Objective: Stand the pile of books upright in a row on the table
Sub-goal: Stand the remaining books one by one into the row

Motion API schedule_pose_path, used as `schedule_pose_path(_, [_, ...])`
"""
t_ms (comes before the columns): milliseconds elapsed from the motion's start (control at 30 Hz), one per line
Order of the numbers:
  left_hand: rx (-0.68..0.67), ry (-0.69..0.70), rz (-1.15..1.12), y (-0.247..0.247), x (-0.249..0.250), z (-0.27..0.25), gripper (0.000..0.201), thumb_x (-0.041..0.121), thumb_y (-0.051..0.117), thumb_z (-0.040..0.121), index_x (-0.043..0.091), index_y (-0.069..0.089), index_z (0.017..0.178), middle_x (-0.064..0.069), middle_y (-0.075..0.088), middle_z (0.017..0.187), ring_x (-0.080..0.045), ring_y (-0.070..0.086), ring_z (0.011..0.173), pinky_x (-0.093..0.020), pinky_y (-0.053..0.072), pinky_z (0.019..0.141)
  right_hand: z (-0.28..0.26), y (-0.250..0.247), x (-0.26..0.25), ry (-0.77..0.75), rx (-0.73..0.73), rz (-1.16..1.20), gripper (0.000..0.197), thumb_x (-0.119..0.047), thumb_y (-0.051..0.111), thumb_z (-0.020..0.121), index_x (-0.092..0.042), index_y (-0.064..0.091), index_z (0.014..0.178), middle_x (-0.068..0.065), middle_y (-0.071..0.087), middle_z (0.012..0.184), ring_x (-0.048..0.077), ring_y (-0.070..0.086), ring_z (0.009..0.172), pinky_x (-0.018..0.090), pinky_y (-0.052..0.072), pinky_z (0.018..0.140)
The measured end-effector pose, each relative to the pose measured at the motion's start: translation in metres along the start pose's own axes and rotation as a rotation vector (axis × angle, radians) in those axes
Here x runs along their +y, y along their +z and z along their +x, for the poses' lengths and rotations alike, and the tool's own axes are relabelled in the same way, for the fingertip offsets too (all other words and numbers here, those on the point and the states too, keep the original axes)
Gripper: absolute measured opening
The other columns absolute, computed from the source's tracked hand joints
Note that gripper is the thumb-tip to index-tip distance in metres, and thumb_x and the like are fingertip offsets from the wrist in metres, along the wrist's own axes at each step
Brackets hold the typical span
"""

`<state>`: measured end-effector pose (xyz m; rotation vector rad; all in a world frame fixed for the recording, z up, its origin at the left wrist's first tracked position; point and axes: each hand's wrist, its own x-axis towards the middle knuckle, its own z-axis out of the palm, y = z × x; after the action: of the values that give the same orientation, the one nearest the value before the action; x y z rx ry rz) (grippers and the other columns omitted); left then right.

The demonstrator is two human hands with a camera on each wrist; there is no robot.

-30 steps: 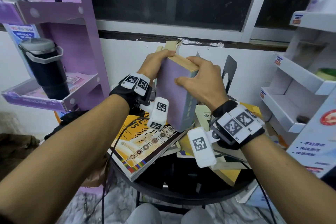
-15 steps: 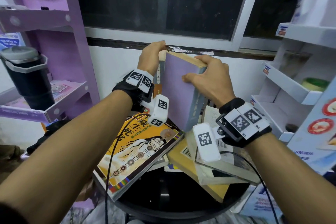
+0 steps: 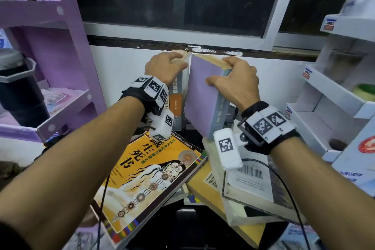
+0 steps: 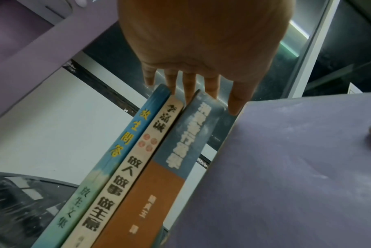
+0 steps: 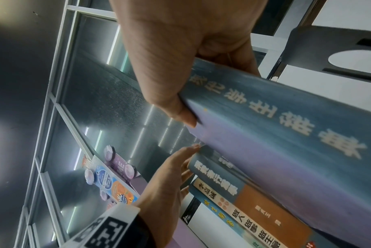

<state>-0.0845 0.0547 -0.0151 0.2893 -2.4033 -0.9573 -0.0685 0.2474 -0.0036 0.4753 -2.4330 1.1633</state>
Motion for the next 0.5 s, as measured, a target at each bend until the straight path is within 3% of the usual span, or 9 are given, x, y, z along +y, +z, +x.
schedule_pose_path(100, [0.020, 0.008, -0.028, 0.000, -0.008, 0.009, 0.036, 0.046, 0.060, 0.083, 0.028, 0.068, 0.113, 0.002, 0.062, 0.126, -0.020, 0.055, 0.116, -0.034, 0.043, 0.098, 0.010, 0.015, -0.003, 0.016, 0.009, -0.019, 0.037, -0.025, 0.075, 0.073, -0.014, 0.066, 0.107, 0.001, 0.067, 0.093, 0.019, 0.056, 0.085, 0.013, 0.031, 0.059])
schedule_pose_path(167, [0.026, 0.023, -0.066, 0.001, -0.008, 0.012, 0.029, 0.040, 0.063, 0.083, 0.022, 0.069, 0.106, 0.000, 0.063, 0.117, -0.018, 0.056, 0.106, -0.027, 0.041, 0.084, 0.017, 0.027, -0.004, 0.030, 0.018, -0.011, 0.037, -0.025, 0.074, 0.072, -0.013, 0.066, 0.105, 0.005, 0.068, 0.095, 0.024, 0.060, 0.095, 0.020, 0.040, 0.070])
schedule_pose_path(233, [0.009, 0.016, -0.110, 0.002, -0.009, 0.016, 0.025, 0.036, 0.065, 0.083, 0.018, 0.066, 0.099, -0.002, 0.064, 0.106, -0.018, 0.056, 0.093, -0.028, 0.040, 0.072, 0.023, 0.037, -0.004, 0.045, 0.019, -0.015, 0.039, -0.024, 0.073, 0.073, -0.013, 0.065, 0.109, 0.005, 0.066, 0.099, 0.026, 0.057, 0.102, 0.024, 0.043, 0.078])
schedule_pose_path(300, [-0.011, 0.001, -0.164, 0.005, -0.014, 0.020, 0.024, 0.035, 0.065, 0.082, 0.017, 0.064, 0.097, -0.005, 0.067, 0.101, -0.018, 0.058, 0.088, -0.024, 0.041, 0.068, 0.028, 0.046, -0.004, 0.057, 0.023, -0.016, 0.040, -0.023, 0.072, 0.074, -0.014, 0.064, 0.112, 0.006, 0.065, 0.100, 0.028, 0.058, 0.103, 0.027, 0.046, 0.082])
schedule_pose_path(367, [-0.009, 0.011, -0.186, 0.007, -0.018, 0.021, 0.025, 0.036, 0.065, 0.082, 0.016, 0.063, 0.097, -0.003, 0.067, 0.100, -0.019, 0.059, 0.091, -0.024, 0.042, 0.071, 0.033, 0.055, -0.004, 0.063, 0.038, -0.012, 0.040, -0.024, 0.072, 0.074, -0.016, 0.064, 0.112, 0.006, 0.067, 0.103, 0.029, 0.060, 0.103, 0.028, 0.048, 0.084])
schedule_pose_path(500, [-0.013, 0.046, -0.196, 0.008, -0.024, 0.021, 0.026, 0.038, 0.063, 0.082, 0.017, 0.061, 0.099, 0.011, 0.058, 0.102, -0.020, 0.058, 0.104, -0.034, 0.042, 0.090, 0.039, 0.070, 0.000, 0.091, 0.049, -0.003, 0.041, -0.024, 0.070, 0.072, -0.018, 0.063, 0.112, 0.006, 0.068, 0.103, 0.030, 0.061, 0.100, 0.028, 0.047, 0.082])
